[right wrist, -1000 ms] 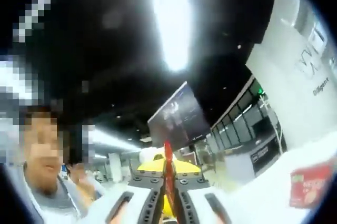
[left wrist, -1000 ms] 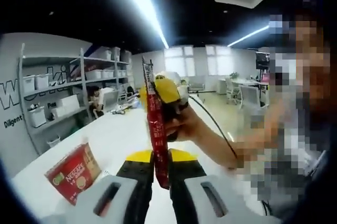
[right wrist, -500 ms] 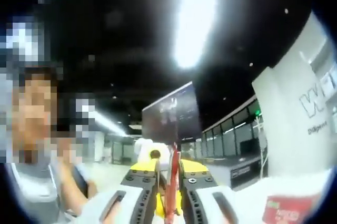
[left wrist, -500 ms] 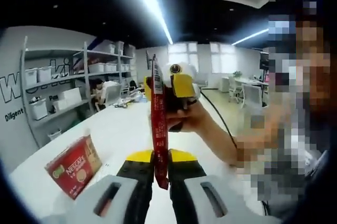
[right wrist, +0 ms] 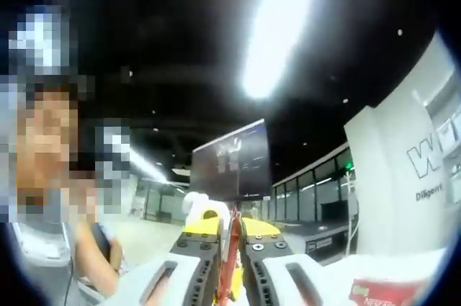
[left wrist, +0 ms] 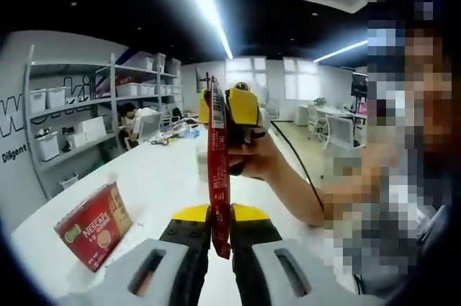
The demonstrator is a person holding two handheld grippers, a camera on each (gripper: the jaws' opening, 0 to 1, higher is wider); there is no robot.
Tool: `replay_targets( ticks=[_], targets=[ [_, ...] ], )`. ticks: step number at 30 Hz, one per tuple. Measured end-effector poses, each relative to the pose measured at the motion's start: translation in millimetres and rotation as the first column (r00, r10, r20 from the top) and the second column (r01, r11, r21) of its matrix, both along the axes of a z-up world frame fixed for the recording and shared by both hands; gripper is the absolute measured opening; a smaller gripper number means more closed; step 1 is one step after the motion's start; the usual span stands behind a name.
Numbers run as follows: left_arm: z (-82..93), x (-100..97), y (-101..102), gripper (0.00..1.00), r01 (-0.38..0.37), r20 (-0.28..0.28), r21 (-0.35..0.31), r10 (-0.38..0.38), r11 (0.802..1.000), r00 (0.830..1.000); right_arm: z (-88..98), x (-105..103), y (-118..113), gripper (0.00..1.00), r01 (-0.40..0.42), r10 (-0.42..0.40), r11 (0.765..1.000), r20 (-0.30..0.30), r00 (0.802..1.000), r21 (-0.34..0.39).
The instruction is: Tear open the coffee pouch, take out the coffee, and pour the coffee from the pouch into the cup
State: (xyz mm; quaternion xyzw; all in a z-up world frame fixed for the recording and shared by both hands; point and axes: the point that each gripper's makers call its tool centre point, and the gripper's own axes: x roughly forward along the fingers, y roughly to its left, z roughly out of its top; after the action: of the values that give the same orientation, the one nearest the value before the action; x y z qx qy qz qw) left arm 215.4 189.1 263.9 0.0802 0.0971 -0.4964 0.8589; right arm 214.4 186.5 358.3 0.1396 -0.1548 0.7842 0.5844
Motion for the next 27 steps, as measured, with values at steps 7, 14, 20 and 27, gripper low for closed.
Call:
replay_targets(
  ticks=[7, 14, 20, 27],
  targets=[
    [-1.5, -2.7, -2.3, 0.12, 0.005, -0.003, 0.001, -0.005, 1.0, 1.0, -2.3, 3.7, 3.4, 0.09, 0.028, -0.027, 0.999, 0.045, 0.999, -0.015],
    [-1.2, -3.3, -1.0, 0.12, 0.004, -0.005, -0.001, -0.004, 1.0, 1.0, -2.8, 4.4, 4.6, 0.07, 0.128, -0.126, 0.992, 0.164, 0.978, -0.002],
    [-6.7, -1.6, -0.5, 0.12, -0.009, -0.012, 0.023, 0.009, 1.0, 1.0, -8.0, 4.2, 10.3, 0.06, 0.247, -0.233, 0.969, 0.302, 0.924, -0.011],
    [-7.4, -0.4, 0.7, 0.12, -0.021, -0.014, 0.014, 0.021, 1.0, 1.0, -6.4, 5.4, 9.4, 0.11, 0.173, -0.166, 0.985, 0.213, 0.963, -0.014]
  ],
)
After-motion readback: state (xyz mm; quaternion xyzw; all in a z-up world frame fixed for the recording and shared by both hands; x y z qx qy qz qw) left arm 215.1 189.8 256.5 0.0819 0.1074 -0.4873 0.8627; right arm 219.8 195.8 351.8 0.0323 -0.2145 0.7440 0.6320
